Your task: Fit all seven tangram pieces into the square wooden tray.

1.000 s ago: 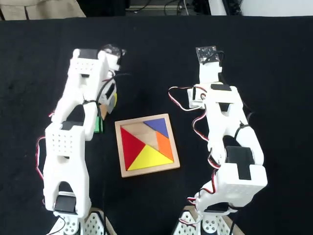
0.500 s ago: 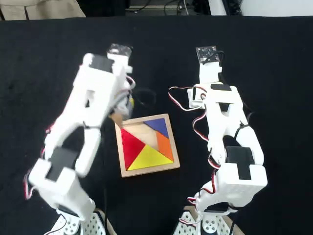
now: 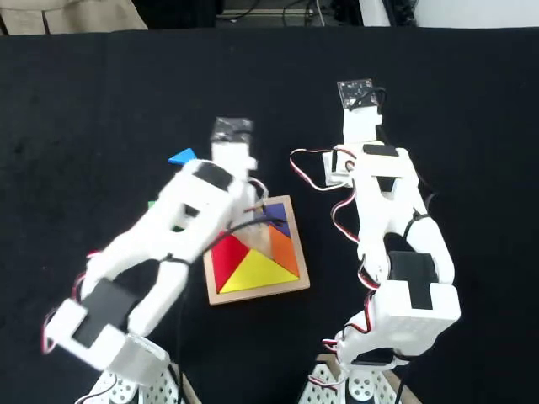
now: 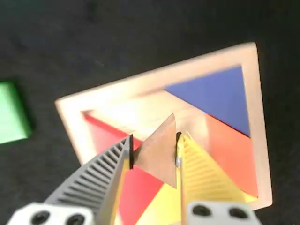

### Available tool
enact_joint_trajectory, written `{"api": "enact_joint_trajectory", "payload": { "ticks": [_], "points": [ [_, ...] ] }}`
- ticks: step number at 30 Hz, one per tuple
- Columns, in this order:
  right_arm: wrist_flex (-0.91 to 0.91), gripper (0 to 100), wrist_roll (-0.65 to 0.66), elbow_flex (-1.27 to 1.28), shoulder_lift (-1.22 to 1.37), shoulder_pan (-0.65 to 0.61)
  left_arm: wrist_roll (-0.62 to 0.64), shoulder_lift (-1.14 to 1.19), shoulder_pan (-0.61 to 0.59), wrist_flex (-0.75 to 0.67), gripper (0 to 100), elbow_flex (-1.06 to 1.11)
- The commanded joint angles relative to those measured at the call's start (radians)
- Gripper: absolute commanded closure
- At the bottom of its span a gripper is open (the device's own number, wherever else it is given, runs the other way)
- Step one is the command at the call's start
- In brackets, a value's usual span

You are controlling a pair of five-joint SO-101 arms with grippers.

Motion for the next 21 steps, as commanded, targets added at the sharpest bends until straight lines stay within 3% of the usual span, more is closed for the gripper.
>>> {"api": "enact_joint_trajectory", "payload": {
  "ticks": [1,11,21],
  "points": [
    [-0.017,98.7,-0.005,-0.053,-0.002,0.009,0.069,0.092,0.042,-0.015,87,-0.107],
    [-0.017,98.7,-0.005,-0.056,-0.002,0.008,0.176,0.127,0.081,-0.023,87,-0.128],
    [-0.018,98.7,-0.005,-0.054,-0.002,0.008,0.184,0.130,0.142,-0.074,87,-0.124]
  ]
}}
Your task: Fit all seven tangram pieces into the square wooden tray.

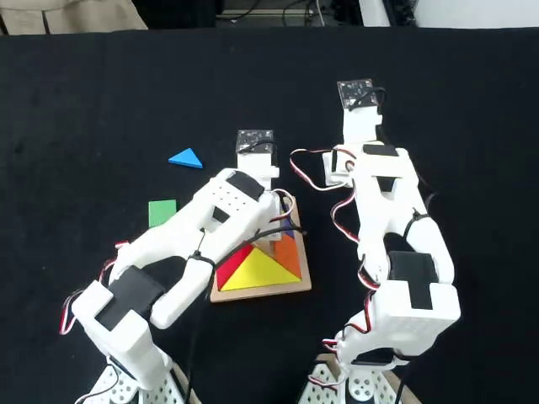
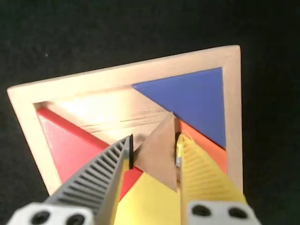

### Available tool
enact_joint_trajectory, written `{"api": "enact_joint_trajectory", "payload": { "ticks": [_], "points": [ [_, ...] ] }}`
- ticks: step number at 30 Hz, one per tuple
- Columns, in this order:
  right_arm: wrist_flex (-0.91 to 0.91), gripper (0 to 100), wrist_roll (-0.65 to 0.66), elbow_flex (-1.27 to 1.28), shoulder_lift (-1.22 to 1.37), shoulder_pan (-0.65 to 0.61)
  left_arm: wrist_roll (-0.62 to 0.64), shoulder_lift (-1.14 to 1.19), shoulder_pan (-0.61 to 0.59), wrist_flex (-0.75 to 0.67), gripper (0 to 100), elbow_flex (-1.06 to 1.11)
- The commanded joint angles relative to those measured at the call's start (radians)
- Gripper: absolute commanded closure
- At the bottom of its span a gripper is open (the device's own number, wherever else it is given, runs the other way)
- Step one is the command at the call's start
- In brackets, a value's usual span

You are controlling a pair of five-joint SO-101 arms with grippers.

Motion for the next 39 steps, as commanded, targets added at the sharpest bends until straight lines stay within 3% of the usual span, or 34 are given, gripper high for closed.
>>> {"api": "enact_joint_trajectory", "payload": {
  "ticks": [1,5,10,17,22,27,31,39],
  "points": [
    [-0.018,98.7,-0.005,-0.054,-0.002,0.008,0.011,-0.011,0.021,-0.012,86,-0.050],
    [-0.018,98.7,-0.005,-0.054,-0.002,0.008,0.005,-0.011,0.021,-0.008,85,-0.047],
    [-0.018,98.7,-0.005,-0.056,-0.002,0.008,0.009,-0.014,0.028,0.040,74,-0.058],
    [-0.018,98.7,-0.005,-0.056,-0.002,0.008,-0.058,-0.160,0.028,0.054,73,-0.008],
    [-0.018,98.7,-0.005,-0.053,-0.002,0.008,-0.130,-0.310,-0.104,0.044,73,0.064],
    [-0.018,98.7,-0.005,-0.053,-0.002,0.006,-0.236,-0.342,-0.213,-0.094,84,0.189],
    [-0.018,98.7,-0.005,-0.051,-0.002,0.006,-0.262,-0.321,-0.159,-0.239,94,0.280],
    [-0.018,98.7,-0.005,-0.051,-0.002,0.006,-0.265,-0.207,-0.036,-0.278,94,0.220]
  ]
}}
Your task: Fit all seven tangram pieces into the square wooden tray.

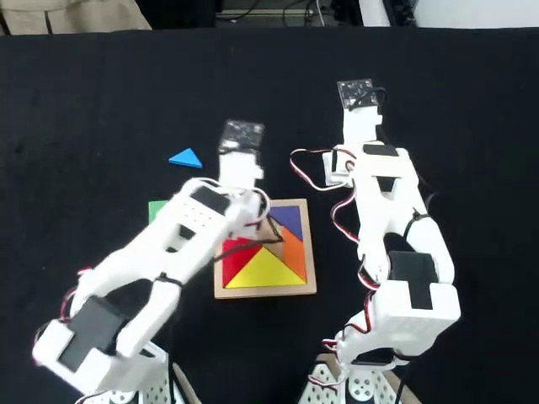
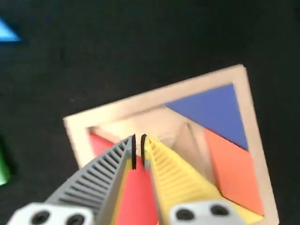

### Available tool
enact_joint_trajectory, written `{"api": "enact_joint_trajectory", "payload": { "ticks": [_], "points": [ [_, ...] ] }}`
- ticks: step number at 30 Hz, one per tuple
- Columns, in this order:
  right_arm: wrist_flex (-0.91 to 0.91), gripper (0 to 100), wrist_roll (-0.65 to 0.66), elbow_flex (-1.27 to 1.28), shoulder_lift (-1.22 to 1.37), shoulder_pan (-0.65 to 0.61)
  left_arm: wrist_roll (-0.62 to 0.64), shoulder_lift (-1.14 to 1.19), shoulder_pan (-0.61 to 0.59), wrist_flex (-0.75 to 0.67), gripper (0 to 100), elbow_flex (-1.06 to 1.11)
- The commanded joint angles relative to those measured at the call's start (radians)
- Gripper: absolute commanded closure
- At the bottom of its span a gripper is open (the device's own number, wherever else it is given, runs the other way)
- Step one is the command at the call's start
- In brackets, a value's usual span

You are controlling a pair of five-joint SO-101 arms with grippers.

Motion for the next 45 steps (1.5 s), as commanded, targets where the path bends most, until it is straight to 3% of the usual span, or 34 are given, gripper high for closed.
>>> {"api": "enact_joint_trajectory", "payload": {
  "ticks": [1,10,19,25,29,31,35,39,41,45],
  "points": [
    [-0.018,98.7,-0.005,-0.051,-0.004,0.006,-0.008,0.074,0.044,-0.017,94,-0.076],
    [-0.018,98.7,-0.005,-0.051,-0.004,0.008,0.002,0.184,0.048,0.078,94,-0.188],
    [-0.018,98.7,-0.005,-0.051,-0.004,0.009,0.061,0.184,0.151,0.086,92,-0.185],
    [-0.018,98.7,-0.005,-0.053,-0.004,0.011,0.061,0.178,0.136,0.092,92,-0.193],
    [-0.018,98.7,-0.005,-0.053,-0.004,0.012,0.046,0.066,0.076,0.221,92,-0.245],
    [-0.018,98.7,-0.005,-0.054,-0.004,0.012,-0.040,-0.023,0.044,0.330,89,-0.286],
    [-0.018,98.7,-0.005,-0.053,-0.004,0.012,-0.301,-0.187,-0.051,0.525,82,-0.329],
    [-0.018,98.7,-0.005,-0.053,-0.004,0.012,-0.528,-0.219,-0.292,0.572,82,-0.343],
    [-0.018,98.7,-0.005,-0.053,-0.004,0.012,-0.582,-0.209,-0.440,0.555,82,-0.371],
    [-0.018,98.7,-0.005,-0.053,-0.004,0.011,-0.545,-0.146,-0.687,0.488,82,-0.392]
  ]
}}
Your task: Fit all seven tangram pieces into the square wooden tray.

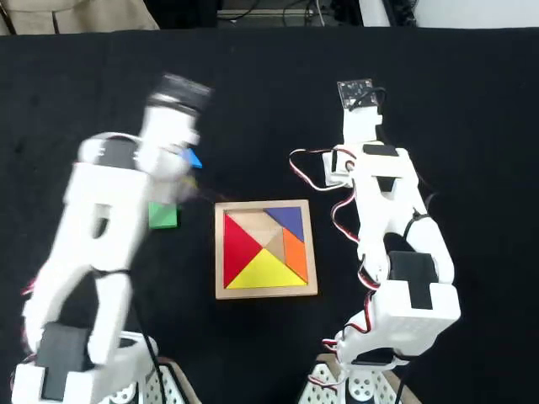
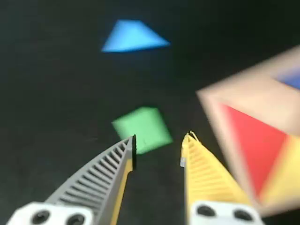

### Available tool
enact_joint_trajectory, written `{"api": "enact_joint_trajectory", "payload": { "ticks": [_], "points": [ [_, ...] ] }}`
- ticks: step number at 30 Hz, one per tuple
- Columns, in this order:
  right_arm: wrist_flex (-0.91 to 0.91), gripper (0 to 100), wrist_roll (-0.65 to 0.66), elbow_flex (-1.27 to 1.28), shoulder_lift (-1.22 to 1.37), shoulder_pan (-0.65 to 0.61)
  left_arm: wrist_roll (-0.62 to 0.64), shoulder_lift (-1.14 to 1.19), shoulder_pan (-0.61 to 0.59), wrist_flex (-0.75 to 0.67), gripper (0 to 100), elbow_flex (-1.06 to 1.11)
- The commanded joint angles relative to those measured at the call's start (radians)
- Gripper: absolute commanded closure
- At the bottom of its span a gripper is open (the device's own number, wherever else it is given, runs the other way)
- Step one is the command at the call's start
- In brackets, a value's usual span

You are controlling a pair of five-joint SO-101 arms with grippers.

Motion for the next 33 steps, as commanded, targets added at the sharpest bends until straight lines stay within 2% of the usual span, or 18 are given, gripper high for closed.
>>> {"api": "enact_joint_trajectory", "payload": {
  "ticks": [1,6,8,10,12,14,17,19,21,25,31,33],
  "points": [
    [-0.018,98.7,-0.005,-0.053,-0.004,0.011,0.008,0.037,-0.280,-0.052,82,-0.077],
    [-0.018,98.7,-0.005,-0.053,-0.004,0.008,-0.055,0.089,-0.340,0.021,82,-0.071],
    [-0.018,98.7,-0.005,-0.053,-0.004,0.006,-0.181,0.101,-0.312,0.064,82,-0.073],
    [-0.018,98.7,-0.005,-0.053,-0.004,0.006,-0.384,0.101,-0.278,0.060,82,-0.050],
    [-0.018,98.7,-0.005,-0.053,-0.004,0.006,-0.575,0.103,-0.255,-0.012,81,-0.007],
    [-0.018,98.7,-0.005,-0.051,-0.004,0.006,-0.664,0.103,-0.200,-0.087,81,0.058],
    [-0.018,98.7,-0.005,-0.051,-0.002,0.006,-0.735,0.103,-0.114,-0.181,74,0.157],
    [-0.018,98.7,-0.005,-0.056,0.010,0.006,-0.733,0.103,-0.079,-0.293,69,0.211],
    [-0.018,98.7,-0.005,-0.070,0.030,0.006,-0.760,0.103,-0.062,-0.359,69,0.236],
    [-0.011,98.7,-0.005,-0.094,0.054,0.009,-0.990,0.124,-0.053,-0.321,69,0.248],
    [-0.011,98.7,-0.005,-0.094,0.054,0.008,-1.008,0.261,-0.084,-0.333,69,0.131],
    [-0.011,98.7,-0.005,-0.096,0.054,0.006,-1.051,0.325,-0.087,-0.333,69,0.104]
  ]
}}
